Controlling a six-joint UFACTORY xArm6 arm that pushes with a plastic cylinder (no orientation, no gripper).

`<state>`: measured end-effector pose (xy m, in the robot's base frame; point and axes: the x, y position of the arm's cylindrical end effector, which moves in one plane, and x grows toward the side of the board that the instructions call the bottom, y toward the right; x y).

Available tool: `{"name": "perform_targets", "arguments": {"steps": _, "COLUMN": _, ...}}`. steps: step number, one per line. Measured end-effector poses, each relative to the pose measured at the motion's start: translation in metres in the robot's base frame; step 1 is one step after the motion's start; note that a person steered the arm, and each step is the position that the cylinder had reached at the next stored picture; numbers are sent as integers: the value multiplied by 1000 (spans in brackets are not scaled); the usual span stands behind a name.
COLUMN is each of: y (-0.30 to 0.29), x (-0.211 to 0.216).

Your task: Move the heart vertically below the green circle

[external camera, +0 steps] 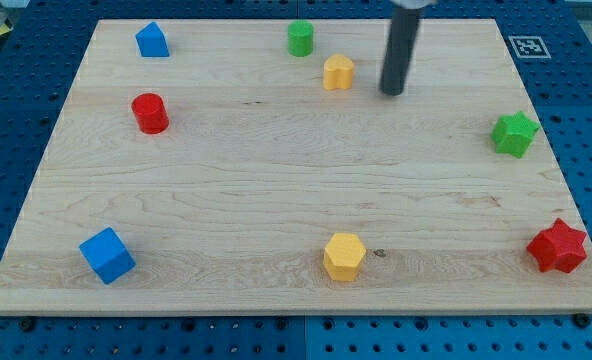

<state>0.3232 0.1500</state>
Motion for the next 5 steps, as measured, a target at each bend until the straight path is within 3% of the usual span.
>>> {"name": "perform_targets", "arguments": {"steps": 1, "y": 36, "x": -39}}
{"name": "perform_targets", "arguments": {"steps": 2, "y": -7, "x": -35}}
{"name": "perform_targets", "arguments": {"steps": 4, "y": -146, "x": 21}}
{"name": "perform_targets", "arguments": {"steps": 5, "y": -137, "x": 6}}
